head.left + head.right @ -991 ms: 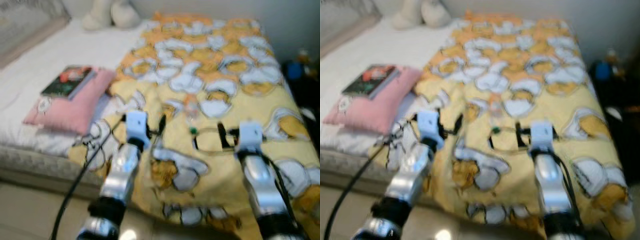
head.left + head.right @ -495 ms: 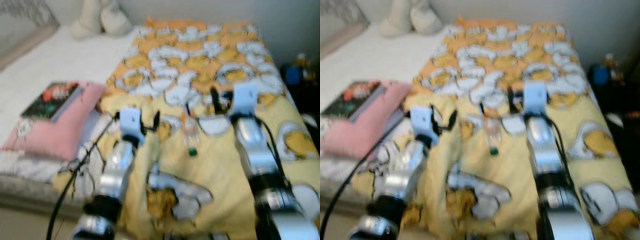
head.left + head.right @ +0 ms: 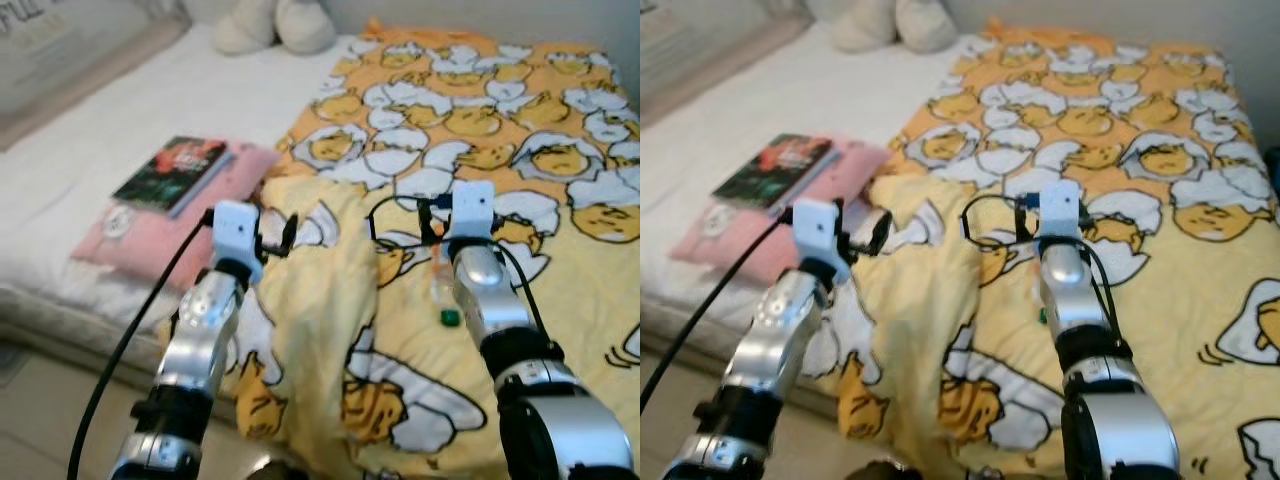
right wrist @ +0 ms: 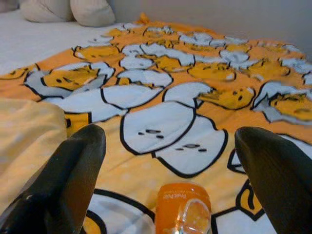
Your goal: Clean up the room
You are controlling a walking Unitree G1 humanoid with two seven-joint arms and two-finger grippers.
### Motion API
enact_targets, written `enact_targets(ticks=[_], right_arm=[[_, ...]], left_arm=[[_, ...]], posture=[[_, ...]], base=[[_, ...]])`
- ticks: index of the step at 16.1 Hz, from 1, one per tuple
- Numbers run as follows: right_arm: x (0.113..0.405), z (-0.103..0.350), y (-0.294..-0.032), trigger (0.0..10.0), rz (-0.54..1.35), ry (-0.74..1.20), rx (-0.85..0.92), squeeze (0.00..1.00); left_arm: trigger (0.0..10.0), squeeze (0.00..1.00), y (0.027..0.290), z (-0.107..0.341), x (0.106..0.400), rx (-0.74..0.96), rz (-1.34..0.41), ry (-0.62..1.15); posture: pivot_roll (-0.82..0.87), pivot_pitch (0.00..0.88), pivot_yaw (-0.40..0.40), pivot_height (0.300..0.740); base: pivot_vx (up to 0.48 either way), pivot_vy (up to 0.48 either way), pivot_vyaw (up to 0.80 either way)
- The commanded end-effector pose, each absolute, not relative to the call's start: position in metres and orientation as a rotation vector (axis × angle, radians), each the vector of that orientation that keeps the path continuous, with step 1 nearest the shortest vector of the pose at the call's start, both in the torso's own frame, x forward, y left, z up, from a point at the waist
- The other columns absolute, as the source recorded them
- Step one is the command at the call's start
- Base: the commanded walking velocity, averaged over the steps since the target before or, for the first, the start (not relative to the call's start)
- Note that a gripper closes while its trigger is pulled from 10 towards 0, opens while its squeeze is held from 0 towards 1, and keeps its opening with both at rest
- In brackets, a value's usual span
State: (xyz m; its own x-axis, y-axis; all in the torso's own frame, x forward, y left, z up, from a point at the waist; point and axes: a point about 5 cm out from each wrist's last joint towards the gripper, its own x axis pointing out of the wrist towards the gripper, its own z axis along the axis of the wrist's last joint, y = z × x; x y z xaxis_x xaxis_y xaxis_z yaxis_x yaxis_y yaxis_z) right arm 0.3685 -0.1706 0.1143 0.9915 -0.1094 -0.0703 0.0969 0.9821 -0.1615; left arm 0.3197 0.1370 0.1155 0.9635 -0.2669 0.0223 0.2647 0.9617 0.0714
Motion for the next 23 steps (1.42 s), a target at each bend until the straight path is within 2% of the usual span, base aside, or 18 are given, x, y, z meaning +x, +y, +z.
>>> enact_targets(ticks=[1,5,9,16,17,20,23], right_arm=[[0.372,0.117,-0.168,10.0,-0.112,0.079,-0.178,0.0],[0.37,0.103,-0.176,10.0,-0.174,0.161,-0.159,0.0],[0.364,0.091,-0.193,10.0,-0.283,0.209,-0.205,0.0],[0.352,0.059,-0.182,10.0,-0.233,0.419,0.009,0.0],[0.351,0.057,-0.181,0.0,-0.233,0.435,0.049,0.0],[0.347,0.049,-0.174,0.0,-0.212,0.499,0.167,0.0],[0.35,0.052,-0.17,0.0,-0.158,0.48,0.132,0.0]], left_arm=[[10.0,0.0,0.138,0.117,0.317,0.086,-0.29,-0.027],[10.0,0.0,0.144,0.117,0.31,0.115,-0.301,-0.008],[10.0,0.0,0.155,0.114,0.288,0.147,-0.315,0.037],[10.0,0.0,0.152,0.116,0.262,0.178,-0.372,0.077],[10.0,0.0,0.152,0.117,0.261,0.185,-0.382,0.08],[10.0,0.0,0.14,0.119,0.254,0.231,-0.512,0.11],[10.0,0.0,0.126,0.124,0.247,0.192,-0.632,0.133]], posture=[[-0.14,0.075,0.117,0.736],[-0.1,0.122,0.127,0.736],[-0.04,0.206,0.142,0.736],[0.02,0.27,0.149,0.736],[0.02,0.272,0.147,0.736],[0.01,0.278,0.137,0.736],[-0.01,0.276,0.133,0.736]], base=[[0.0,0.0,0.0],[0.0,0.0,0.0],[0.0,0.0,0.0],[0.0,0.0,0.0],[0.0,0.0,0.0],[0.0,0.0,0.0],[0.0,0.0,0.0]])
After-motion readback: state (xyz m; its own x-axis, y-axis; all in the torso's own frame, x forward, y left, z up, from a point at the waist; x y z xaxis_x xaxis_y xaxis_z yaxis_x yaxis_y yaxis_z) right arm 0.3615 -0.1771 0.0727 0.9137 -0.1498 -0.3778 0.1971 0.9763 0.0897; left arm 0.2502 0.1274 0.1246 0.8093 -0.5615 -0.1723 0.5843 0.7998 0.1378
